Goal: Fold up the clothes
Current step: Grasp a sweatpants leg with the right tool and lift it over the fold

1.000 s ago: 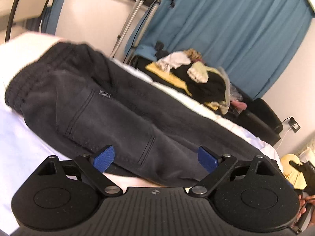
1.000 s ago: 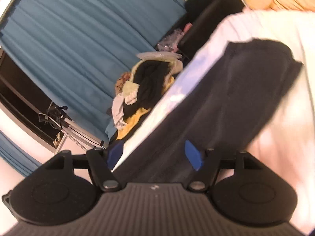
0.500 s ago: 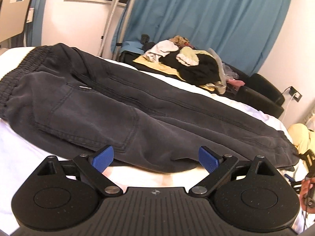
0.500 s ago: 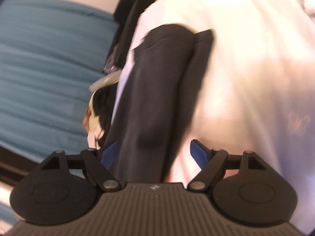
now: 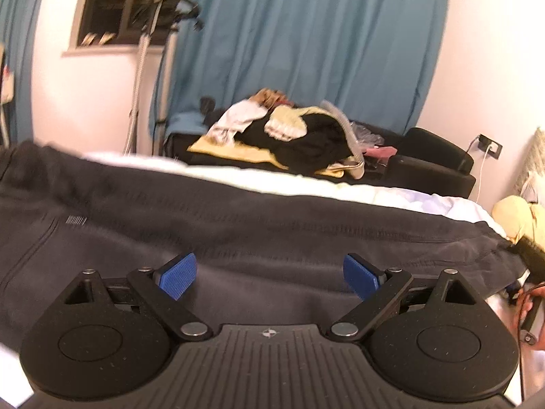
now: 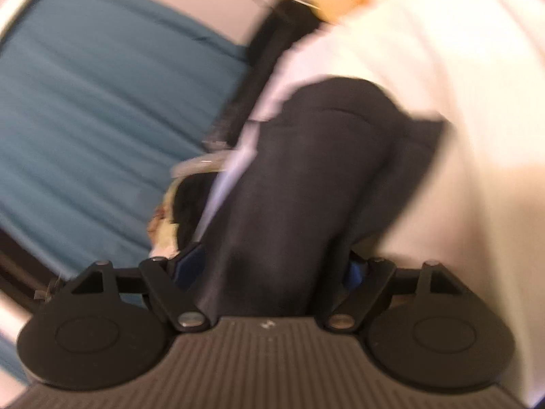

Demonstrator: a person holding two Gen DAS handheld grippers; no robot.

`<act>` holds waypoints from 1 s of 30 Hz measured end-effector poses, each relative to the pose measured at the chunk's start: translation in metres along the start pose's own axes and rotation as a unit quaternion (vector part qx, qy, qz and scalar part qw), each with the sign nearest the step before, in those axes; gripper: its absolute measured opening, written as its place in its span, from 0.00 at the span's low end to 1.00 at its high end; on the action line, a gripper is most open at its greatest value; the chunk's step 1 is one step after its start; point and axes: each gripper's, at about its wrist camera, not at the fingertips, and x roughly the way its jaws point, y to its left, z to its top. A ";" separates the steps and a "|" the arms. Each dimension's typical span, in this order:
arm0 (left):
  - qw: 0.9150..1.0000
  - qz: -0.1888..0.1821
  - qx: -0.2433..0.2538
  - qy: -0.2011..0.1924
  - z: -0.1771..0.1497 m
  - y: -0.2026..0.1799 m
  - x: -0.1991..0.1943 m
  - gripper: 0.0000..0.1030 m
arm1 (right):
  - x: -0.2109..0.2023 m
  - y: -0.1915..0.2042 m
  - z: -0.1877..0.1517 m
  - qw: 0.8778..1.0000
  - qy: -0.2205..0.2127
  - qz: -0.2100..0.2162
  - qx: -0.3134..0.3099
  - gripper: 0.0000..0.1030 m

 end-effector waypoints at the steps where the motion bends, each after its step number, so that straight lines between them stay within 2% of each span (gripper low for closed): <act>1: 1.000 0.000 0.003 -0.002 0.000 -0.001 0.006 0.92 | 0.001 0.000 -0.001 1.000 -0.001 0.007 -0.010 0.80; 2: 1.000 0.000 -0.005 -0.001 -0.002 -0.001 0.014 0.92 | 0.001 -0.003 -0.001 1.000 0.000 0.010 -0.008 0.79; 4: 0.999 -0.007 -0.022 0.022 -0.006 0.003 0.030 0.92 | 0.004 -0.016 -0.004 1.000 0.000 0.005 0.007 0.71; 6: 0.999 0.006 -0.018 0.034 -0.012 0.007 0.041 0.92 | 0.009 -0.028 0.000 1.000 -0.011 -0.002 0.022 0.50; 9: 0.998 0.038 0.002 0.059 -0.019 0.011 0.056 0.92 | 0.015 -0.031 0.000 0.999 -0.030 -0.019 0.026 0.36; 10: 0.996 0.044 0.006 0.074 -0.021 0.011 0.061 0.92 | 0.015 -0.024 -0.002 0.999 -0.035 -0.031 0.006 0.34; 11: 0.995 0.048 0.012 0.086 -0.022 0.010 0.065 0.92 | 0.011 -0.014 -0.003 0.998 -0.043 -0.043 -0.025 0.27; 14: 0.994 0.056 0.042 0.084 -0.025 0.004 0.063 0.92 | 0.003 0.022 -0.008 0.990 -0.076 -0.070 -0.099 0.18; 17: 0.995 0.047 0.027 0.081 -0.019 0.009 0.054 0.92 | -0.011 0.058 -0.018 0.982 -0.108 -0.065 -0.142 0.17; 19: 0.997 0.044 -0.001 0.058 -0.011 0.016 0.040 0.92 | -0.015 0.092 -0.028 0.975 -0.119 -0.047 -0.184 0.16; 22: 0.997 0.067 -0.040 0.012 -0.001 0.029 0.020 0.92 | -0.020 0.150 -0.060 0.954 -0.123 0.004 -0.272 0.16; 25: 0.993 0.077 -0.091 -0.016 0.009 0.050 0.003 0.92 | -0.020 0.203 -0.116 0.927 -0.096 0.063 -0.356 0.16; 27: 0.988 0.091 -0.123 -0.018 0.012 0.065 -0.002 0.92 | -0.015 0.232 -0.167 0.904 -0.062 0.100 -0.411 0.16; 30: 0.982 0.132 -0.134 -0.011 0.012 0.080 -0.005 0.92 | -0.012 0.241 -0.253 0.867 0.014 0.136 -0.479 0.16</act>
